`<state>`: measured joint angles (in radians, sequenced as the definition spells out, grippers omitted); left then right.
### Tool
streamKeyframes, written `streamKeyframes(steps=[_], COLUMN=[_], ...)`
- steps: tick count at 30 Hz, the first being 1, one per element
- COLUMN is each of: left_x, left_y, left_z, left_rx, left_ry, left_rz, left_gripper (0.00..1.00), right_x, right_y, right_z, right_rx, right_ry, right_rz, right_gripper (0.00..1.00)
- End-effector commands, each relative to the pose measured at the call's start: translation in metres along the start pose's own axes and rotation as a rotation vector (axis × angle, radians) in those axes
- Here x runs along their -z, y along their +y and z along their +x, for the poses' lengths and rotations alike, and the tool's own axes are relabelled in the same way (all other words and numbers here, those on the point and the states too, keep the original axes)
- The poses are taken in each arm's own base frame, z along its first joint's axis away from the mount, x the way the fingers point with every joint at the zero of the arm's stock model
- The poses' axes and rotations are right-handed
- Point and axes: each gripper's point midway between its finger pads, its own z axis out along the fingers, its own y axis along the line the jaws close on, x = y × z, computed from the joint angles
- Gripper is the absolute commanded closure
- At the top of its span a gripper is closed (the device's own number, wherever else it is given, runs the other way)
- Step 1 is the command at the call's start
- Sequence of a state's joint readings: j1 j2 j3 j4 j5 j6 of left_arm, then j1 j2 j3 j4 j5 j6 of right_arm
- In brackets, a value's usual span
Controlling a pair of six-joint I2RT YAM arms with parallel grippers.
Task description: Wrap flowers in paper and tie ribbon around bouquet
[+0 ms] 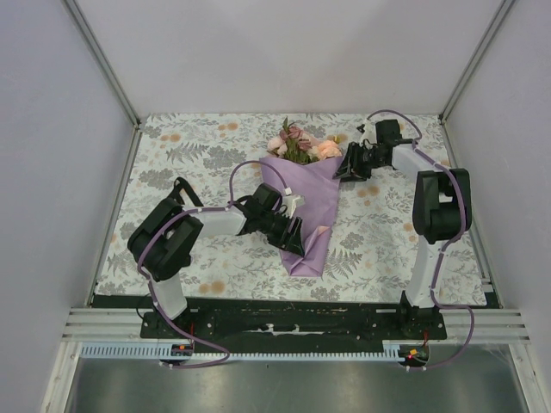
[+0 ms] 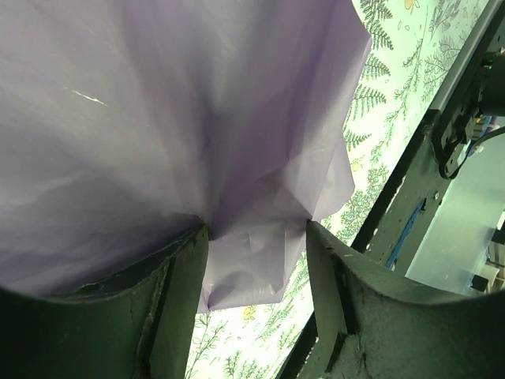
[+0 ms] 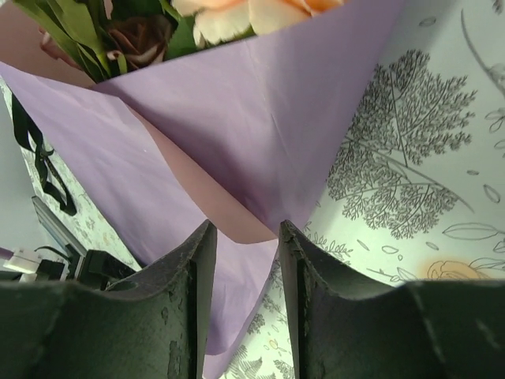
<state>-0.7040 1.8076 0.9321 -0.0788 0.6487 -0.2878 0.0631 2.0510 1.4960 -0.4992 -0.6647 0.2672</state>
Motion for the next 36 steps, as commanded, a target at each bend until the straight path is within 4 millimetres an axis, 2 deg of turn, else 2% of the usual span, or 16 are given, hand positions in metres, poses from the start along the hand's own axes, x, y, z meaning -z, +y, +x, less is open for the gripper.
streamKeyframes(steps=[1, 5, 7, 10, 11, 16, 19, 21, 23, 26, 30, 36], left_x=[-0.004, -0.003, -0.002, 0.0, 0.001, 0.018, 0.04, 0.055, 0.063, 0.056, 0.037, 0.01], left_y=[0.013, 0.015, 0.013, 0.01, 0.007, -0.009, -0.023, -0.03, -0.035, -0.039, -0.036, -0.005], left_z=[0.004, 0.003, 0.001, -0.003, -0.003, -0.012, -0.032, -0.049, -0.058, -0.061, -0.059, -0.023], left_rx=[-0.064, -0.069, -0.073, -0.075, -0.072, -0.064, -0.032, -0.007, 0.02, 0.07, 0.153, 0.279], left_ry=[0.015, 0.016, 0.009, 0.0, -0.002, -0.079, -0.213, -0.316, -0.354, -0.331, -0.291, -0.195], left_rz=[-0.064, -0.072, -0.07, -0.066, -0.059, -0.018, 0.036, 0.078, 0.114, 0.166, 0.209, 0.19], left_gripper=[0.38, 0.37, 0.37, 0.37, 0.37, 0.34, 0.31, 0.29, 0.3, 0.34, 0.38, 0.47], right_x=[0.001, -0.004, -0.005, -0.005, -0.002, 0.023, 0.036, 0.032, 0.022, 0.006, -0.004, -0.007], right_y=[0.006, 0.01, 0.008, 0.004, 0.003, 0.004, 0.001, -0.005, -0.015, -0.029, -0.039, -0.046], right_z=[-0.026, -0.027, -0.029, -0.028, -0.029, -0.035, -0.039, -0.037, -0.034, -0.032, -0.035, -0.049], right_rx=[0.06, 0.065, 0.062, 0.065, 0.071, 0.101, 0.127, 0.128, 0.107, 0.063, 0.051, 0.058], right_ry=[-0.056, -0.047, -0.046, -0.037, -0.043, -0.09, -0.129, -0.128, -0.108, -0.08, -0.081, -0.116], right_rz=[-0.004, -0.029, -0.025, -0.01, 0.0, 0.022, 0.059, 0.078, 0.086, 0.096, 0.114, 0.147], right_gripper=[0.55, 0.68, 0.69, 0.95, 1.0, 1.0, 1.0, 1.0, 1.0, 1.0, 1.0, 1.0])
